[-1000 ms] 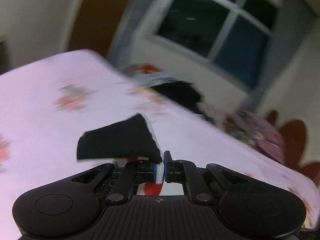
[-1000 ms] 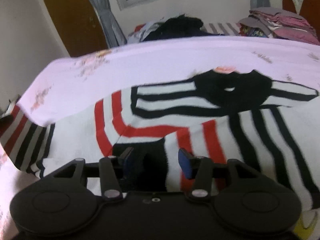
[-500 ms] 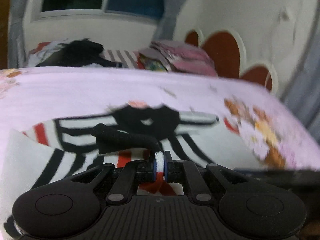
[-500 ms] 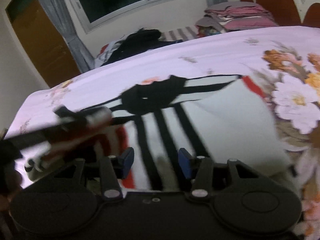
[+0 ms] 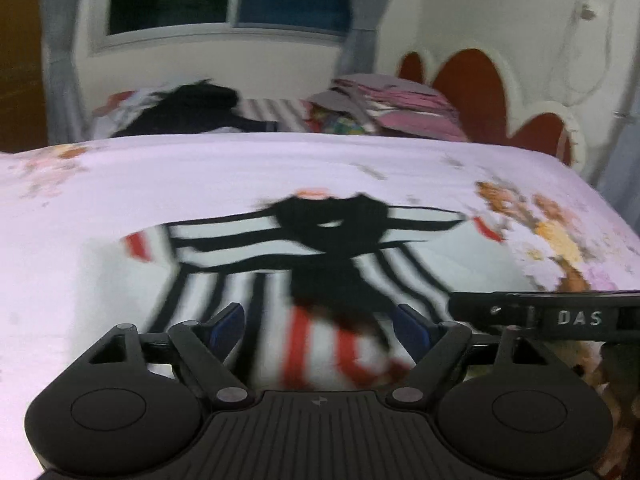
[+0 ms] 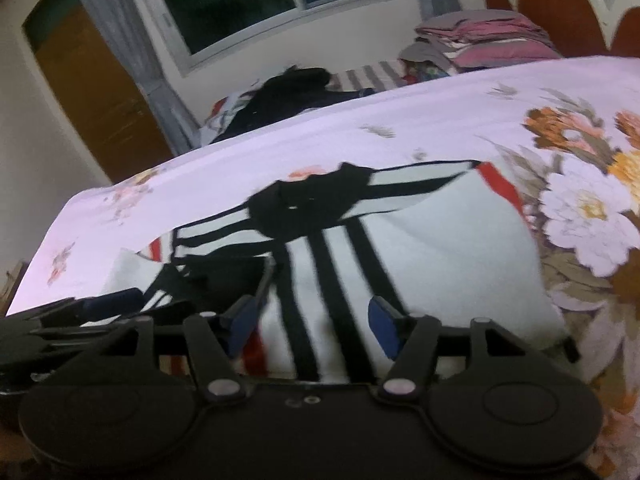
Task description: Fold small clothes
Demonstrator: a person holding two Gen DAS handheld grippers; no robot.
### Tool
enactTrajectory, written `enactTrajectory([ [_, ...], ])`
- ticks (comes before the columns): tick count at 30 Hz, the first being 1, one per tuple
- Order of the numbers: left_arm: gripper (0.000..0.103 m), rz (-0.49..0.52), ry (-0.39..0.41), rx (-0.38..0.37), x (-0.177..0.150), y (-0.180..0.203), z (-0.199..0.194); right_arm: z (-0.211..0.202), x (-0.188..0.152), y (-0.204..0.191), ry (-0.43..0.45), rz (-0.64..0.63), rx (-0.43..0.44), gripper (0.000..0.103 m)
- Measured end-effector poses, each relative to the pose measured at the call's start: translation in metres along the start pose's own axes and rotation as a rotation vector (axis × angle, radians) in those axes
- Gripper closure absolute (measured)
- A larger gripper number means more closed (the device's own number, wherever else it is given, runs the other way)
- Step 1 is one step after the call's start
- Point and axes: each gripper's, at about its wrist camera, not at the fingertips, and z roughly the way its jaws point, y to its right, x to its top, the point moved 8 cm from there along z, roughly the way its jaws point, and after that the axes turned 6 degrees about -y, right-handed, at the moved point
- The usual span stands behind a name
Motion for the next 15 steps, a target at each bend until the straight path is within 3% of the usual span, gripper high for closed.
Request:
enactTrajectory([
  [7, 0.022, -0.108, 0.012, 0.169, -0.018, -0.073, -0.027, 0.025, -0.001, -0.046, -0.041, -0.094, 0.030, 0.041],
  [13, 0.022, -0.288, -0.014, 0.227, -0.044, -0.123, -0.023, 0.056, -0.004, -0.070, -0.052, -0.186, -0.064, 0.041],
  [15, 0.022, -0.303, -0.026, 0.230, -0.050, -0.128, -0.017, 0.063, -0.005, -0.071, -0.051, -0.205, -0.098, 0.045],
])
